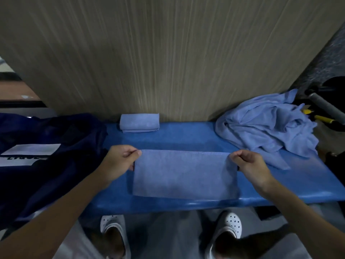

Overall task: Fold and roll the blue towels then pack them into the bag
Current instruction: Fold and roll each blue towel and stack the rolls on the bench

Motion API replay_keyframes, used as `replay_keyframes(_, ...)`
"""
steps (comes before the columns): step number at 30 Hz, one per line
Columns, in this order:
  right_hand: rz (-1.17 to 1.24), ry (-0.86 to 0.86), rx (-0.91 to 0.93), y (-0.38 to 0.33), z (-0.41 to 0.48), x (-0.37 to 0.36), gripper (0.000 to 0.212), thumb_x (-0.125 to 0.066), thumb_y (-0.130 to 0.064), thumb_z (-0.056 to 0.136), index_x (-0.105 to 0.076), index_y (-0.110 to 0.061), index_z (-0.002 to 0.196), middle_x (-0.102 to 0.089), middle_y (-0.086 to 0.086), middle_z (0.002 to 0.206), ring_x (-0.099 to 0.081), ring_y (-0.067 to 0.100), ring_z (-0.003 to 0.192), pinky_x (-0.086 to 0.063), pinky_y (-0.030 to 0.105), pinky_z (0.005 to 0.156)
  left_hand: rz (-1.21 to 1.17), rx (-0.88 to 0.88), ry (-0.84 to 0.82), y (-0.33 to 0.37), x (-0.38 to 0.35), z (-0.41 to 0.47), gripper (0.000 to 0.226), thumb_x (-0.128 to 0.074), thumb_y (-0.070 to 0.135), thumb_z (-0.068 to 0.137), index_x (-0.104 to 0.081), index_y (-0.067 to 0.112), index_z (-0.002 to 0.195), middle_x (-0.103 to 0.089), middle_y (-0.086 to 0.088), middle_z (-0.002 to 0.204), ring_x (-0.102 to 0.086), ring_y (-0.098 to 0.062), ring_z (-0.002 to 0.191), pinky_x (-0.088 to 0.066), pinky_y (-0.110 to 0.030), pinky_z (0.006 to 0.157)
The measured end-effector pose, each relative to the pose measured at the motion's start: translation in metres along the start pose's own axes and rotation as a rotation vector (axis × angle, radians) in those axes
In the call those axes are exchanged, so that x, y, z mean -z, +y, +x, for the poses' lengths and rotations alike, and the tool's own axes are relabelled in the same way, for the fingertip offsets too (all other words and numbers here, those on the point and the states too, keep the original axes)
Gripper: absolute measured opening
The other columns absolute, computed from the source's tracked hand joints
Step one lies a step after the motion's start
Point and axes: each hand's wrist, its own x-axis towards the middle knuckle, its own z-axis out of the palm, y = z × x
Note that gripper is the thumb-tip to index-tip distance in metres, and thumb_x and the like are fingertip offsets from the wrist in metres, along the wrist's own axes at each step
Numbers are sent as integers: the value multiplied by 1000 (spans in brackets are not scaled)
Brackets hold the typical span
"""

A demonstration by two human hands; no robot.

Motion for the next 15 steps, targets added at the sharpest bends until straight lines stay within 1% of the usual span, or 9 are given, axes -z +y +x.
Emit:
replay_keyframes(3, -77, 46, 8, 17, 21, -14, 18, -60, -9, 94, -66, -7, 77, -61, 2, 67, -52, 12, 63, -44, 20, 59, 47, 49, 29, -16, -12, 23, 22, -63, 16, 95, -70, 1, 80, -69, -23, 79, -68, -38, 72, -58, -49, 70)
replay_keyframes(4, -115, 53, 23, 22, 27, -17, 18, -61, -10, 94, -66, -6, 77, -62, 3, 69, -52, 12, 63, -44, 19, 58, 76, 45, 42, -21, -14, 28, 25, -64, 18, 94, -68, -3, 79, -67, -27, 78, -66, -40, 69, -57, -53, 70)
replay_keyframes(5, -163, 53, 42, 27, 31, -20, 17, -61, -11, 93, -67, -6, 78, -64, 5, 72, -54, 14, 66, -45, 22, 60, 110, 36, 53, -26, -17, 32, 31, -65, 20, 92, -65, -8, 78, -64, -30, 76, -63, -39, 64, -56, -55, 68)
replay_keyframes(7, -278, 54, 82, 36, 38, -23, 18, -62, -13, 92, -67, -7, 76, -66, 6, 74, -59, 20, 71, -48, 33, 67, 208, -5, 79, -34, -24, 38, 40, -66, 23, 89, -57, -12, 71, -57, -30, 67, -53, -26, 54, -53, -54, 63)
replay_keyframes(8, -328, 58, 100, 40, 41, -23, 19, -63, -15, 92, -66, -9, 74, -66, 5, 72, -60, 21, 71, -49, 37, 69, 264, -27, 104, -37, -27, 40, 41, -66, 21, 89, -54, -11, 66, -54, -28, 61, -50, -25, 51, -51, -51, 61)
replay_keyframes(9, -363, 60, 112, 44, 42, -24, 21, -63, -17, 92, -65, -10, 72, -64, 4, 70, -60, 21, 70, -48, 39, 68, 309, -42, 134, -39, -28, 41, 40, -66, 19, 89, -54, -8, 62, -53, -24, 58, -51, -27, 49, -50, -48, 59)
replay_keyframes(11, -402, 52, 129, 45, 45, -24, 23, -64, -19, 92, -64, -11, 71, -63, 1, 68, -59, 19, 67, -47, 34, 65, 339, -44, 169, -43, -29, 43, 35, -68, 19, 88, -61, -5, 64, -58, -19, 58, -59, -32, 56, -52, -44, 59)
replay_keyframes(14, -489, 67, 181, 45, 47, -25, 22, -64, -20, 92, -64, -10, 72, -62, -2, 68, -58, 12, 67, -39, 16, 59, 365, -46, 157, -46, -30, 46, 36, -67, 24, 89, -63, -3, 66, -60, -17, 58, -61, -33, 58, -54, -42, 58)
replay_keyframes(15, -520, 74, 193, 45, 49, -25, 22, -64, -21, 91, -64, -10, 72, -62, -3, 68, -58, 11, 67, -37, 15, 58, 380, -47, 156, -46, -30, 47, 38, -67, 25, 89, -62, -3, 65, -60, -16, 58, -60, -31, 57, -52, -38, 57)
